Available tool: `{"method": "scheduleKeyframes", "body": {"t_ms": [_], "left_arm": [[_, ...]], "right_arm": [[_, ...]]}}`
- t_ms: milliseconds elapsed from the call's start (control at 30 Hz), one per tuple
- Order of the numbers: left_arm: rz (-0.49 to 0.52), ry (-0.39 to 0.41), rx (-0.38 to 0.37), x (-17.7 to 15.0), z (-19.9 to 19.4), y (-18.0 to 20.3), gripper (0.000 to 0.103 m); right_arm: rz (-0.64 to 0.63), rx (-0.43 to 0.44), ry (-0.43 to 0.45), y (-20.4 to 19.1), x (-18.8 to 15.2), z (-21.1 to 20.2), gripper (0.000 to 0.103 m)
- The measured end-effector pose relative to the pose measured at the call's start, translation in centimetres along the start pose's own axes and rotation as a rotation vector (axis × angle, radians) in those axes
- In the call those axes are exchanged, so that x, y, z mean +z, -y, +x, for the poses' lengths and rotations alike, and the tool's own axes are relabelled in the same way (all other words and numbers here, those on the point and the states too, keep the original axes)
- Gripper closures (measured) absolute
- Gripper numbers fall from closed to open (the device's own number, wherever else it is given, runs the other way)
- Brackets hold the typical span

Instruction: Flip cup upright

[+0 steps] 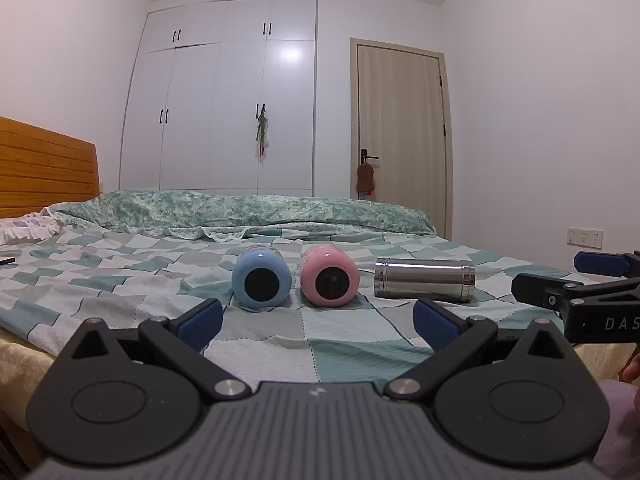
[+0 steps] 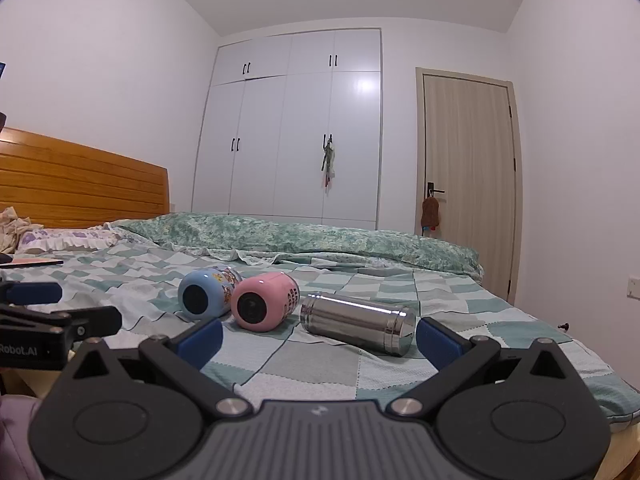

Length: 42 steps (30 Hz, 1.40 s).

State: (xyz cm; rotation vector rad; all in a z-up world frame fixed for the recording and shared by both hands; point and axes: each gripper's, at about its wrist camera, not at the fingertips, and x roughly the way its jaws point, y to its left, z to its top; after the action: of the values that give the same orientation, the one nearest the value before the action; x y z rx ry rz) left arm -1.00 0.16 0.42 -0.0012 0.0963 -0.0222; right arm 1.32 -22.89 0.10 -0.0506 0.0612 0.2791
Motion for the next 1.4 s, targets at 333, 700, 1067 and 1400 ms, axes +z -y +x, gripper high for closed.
{"method": "scheduleKeyframes", "body": {"t_ms": [333,700,1067,1400], "left_arm": [[-0.001,0.001,0.001,0.00,-0.02,-0.02,0.000],[-0.002,0.003,0.001,-0.05,-0.03,0.05,0.000],[-0.003,0.006,0.000,-0.12,0.16,0.07,0.000],[-0.003,0.007,0.000,-0.12,0.14,0.07,0.000]], "right_arm": [[-0.002,0.000,0.000,-0.02,0.03,-0.07,0.000],[-0.006,0.000,0.000,-0.09,0.08,-0.15,0.000],[-0.007,0.000,0.002,-0.21,-0.19,-0.20,0.000],[-0.008,-0.001,0.004,-0.22,-0.10,-0.20,0.000]]}}
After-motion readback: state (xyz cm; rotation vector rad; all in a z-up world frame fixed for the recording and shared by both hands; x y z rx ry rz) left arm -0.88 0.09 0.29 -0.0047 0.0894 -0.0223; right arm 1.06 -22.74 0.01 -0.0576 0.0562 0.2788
